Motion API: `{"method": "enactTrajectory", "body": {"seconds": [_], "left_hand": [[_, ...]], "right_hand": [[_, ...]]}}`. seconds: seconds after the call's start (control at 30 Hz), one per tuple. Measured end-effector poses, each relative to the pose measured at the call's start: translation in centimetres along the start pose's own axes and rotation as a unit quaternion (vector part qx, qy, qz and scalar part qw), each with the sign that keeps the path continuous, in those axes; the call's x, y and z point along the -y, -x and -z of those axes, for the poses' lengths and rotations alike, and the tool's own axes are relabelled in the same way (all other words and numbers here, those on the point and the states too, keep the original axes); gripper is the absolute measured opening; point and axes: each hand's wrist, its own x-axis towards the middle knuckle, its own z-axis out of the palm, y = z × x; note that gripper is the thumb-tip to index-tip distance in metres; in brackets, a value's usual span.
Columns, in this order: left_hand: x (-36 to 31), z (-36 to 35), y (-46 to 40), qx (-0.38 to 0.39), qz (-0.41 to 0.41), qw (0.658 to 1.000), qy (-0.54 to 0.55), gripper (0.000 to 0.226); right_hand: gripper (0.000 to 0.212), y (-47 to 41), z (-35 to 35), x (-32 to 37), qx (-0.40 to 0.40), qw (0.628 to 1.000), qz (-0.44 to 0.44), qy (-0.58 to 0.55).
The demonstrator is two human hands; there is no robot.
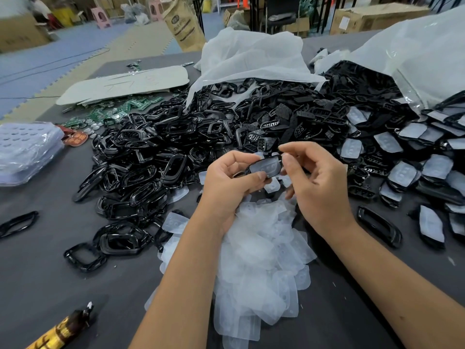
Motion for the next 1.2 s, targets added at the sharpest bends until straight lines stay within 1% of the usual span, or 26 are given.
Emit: {"method": "enactTrajectory", "body": {"seconds": [0.13, 0.27, 0.43, 0.53, 0.67, 0.8, 0.87, 0.97, 1.07, 1.13, 1.2], "left_hand": [[-0.2, -0.1, 0.2, 0.007, -0.012, 1.000, -0.011, 0.030], [-0.2, -0.3, 0.2, 0.010, -0.033, 0.999, -0.007, 0.021], [0.0, -0.3, 0.1, 0.001, -0.048, 0.999, -0.018, 0.021], [0.0, -0.3, 0.1, 0.000, -0.048, 0.999, -0.016, 0.020], [0.0, -0.3, 0.1, 0.001, -0.046, 0.999, -0.021, 0.020], [0.0, -0.4, 0.0, 0.004, -0.045, 0.999, -0.014, 0.021], [0.1, -0.3, -0.1, -0.006, -0.042, 0.999, 0.004, 0.018], [0.0, -0.1, -0.2, -0.020, -0.026, 0.999, 0.044, 0.016], [-0.3, 0.4, -0.3, -0.052, 0.009, 0.995, 0.088, 0.015], [-0.4, 0.6, -0.5, -0.063, 0.028, 0.991, 0.112, 0.014], [-0.4, 0.8, -0.8, -0.053, 0.038, 0.990, 0.124, 0.013]], "right_hand": [[0.008, 0.0, -0.3, 0.0, 0.020, 1.000, -0.020, 0.013], [0.004, 0.0, -0.3, -0.2, 0.019, 0.999, -0.021, 0.015], [0.001, 0.0, -0.2, -0.2, 0.033, 0.999, -0.032, 0.004], [0.004, 0.1, -0.2, -0.2, 0.032, 0.999, -0.042, -0.001], [0.006, 0.0, -0.2, -0.1, 0.023, 0.999, -0.036, 0.029], [0.011, -0.1, -0.1, 0.0, 0.012, 0.998, -0.055, 0.040], [0.007, 0.0, -0.2, 0.3, 0.015, 0.998, -0.021, 0.059], [0.011, 0.2, -0.5, 0.8, 0.020, 0.989, 0.088, 0.120], [0.018, 0.1, -0.6, 0.7, 0.059, 0.984, 0.118, 0.122], [0.023, 0.1, -0.6, 0.4, 0.091, 0.976, 0.133, 0.147], [0.020, 0.0, -0.6, 0.2, 0.084, 0.965, 0.165, 0.188]]}}
